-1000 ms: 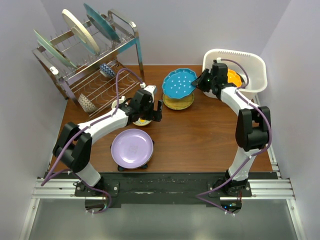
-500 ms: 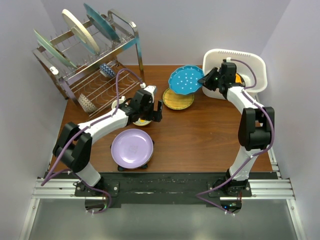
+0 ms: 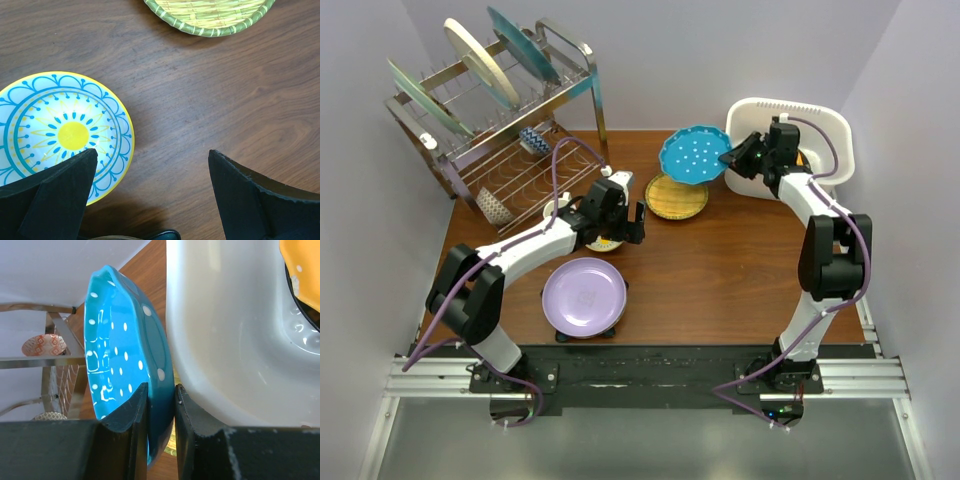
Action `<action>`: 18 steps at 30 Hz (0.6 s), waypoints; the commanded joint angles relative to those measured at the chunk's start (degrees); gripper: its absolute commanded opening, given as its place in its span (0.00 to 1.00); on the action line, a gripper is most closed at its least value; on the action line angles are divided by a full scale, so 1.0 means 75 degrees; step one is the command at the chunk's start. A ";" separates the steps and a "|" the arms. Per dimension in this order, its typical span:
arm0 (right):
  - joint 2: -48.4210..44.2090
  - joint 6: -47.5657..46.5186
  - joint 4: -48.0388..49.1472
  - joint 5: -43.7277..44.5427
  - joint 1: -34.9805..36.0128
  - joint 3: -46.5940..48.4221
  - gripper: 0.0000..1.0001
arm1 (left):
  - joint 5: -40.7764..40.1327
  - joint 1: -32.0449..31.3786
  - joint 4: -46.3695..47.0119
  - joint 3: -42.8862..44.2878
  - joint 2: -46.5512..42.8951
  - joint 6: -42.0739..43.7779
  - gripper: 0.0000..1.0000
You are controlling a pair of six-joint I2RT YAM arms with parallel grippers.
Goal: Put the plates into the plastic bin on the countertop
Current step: Place the plate in the plastic bin.
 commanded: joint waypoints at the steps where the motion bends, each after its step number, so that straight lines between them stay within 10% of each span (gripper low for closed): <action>1: -0.0857 0.0559 0.1268 -0.0429 -0.0391 0.0337 0.00 | 0.0055 0.0059 0.0239 0.0076 0.0046 -0.0016 0.98; 18: -0.0963 0.0783 0.1480 -0.0500 -0.1049 0.0021 0.00 | 0.0149 0.0059 0.0216 0.0205 0.0176 -0.0028 0.98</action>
